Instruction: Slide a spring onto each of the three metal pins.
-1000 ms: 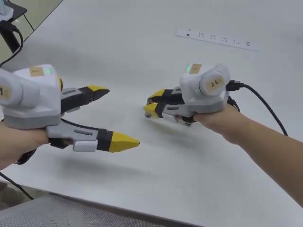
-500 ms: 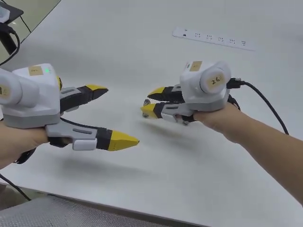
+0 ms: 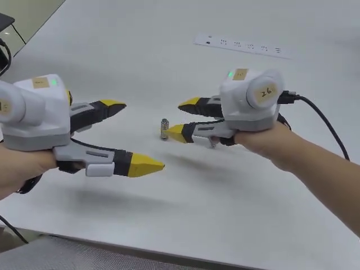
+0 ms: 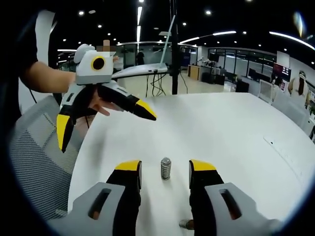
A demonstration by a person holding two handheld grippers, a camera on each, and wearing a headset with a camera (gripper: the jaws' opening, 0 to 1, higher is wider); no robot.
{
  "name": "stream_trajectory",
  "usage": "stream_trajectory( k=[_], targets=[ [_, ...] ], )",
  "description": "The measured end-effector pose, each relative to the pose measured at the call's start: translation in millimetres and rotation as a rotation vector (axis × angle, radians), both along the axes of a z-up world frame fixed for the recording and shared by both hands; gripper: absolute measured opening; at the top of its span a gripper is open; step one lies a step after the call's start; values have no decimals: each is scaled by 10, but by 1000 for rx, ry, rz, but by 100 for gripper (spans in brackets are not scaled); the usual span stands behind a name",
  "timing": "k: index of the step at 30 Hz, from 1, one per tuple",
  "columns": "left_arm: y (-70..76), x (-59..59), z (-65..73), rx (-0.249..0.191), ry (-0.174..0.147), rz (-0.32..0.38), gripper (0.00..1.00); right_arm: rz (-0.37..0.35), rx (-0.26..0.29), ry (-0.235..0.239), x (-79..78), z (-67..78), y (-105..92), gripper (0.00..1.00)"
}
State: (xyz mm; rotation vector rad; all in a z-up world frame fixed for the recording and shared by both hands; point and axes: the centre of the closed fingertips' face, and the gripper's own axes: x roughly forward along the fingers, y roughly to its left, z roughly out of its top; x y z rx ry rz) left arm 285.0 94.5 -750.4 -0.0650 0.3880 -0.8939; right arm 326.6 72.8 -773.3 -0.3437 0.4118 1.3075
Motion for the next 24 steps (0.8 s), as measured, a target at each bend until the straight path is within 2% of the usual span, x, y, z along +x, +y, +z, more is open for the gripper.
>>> stream_trajectory(
  k=[8, 11, 16, 24],
  targets=[
    [-59, 54, 27, 0, -2, -2, 98, -48, 45, 4, 23, 131, -208, 47],
    [-91, 63, 40, 1, -4, -7, 98, -81, 80, 3, 30, 187, -294, 52],
    [-139, 78, 53, 6, -8, -13, 98, -109, 89, 9, -6, 181, -477, 53],
    [-199, 84, 69, 4, -13, -19, 98, -156, 115, 18, -63, 194, -745, 62]
  ],
)
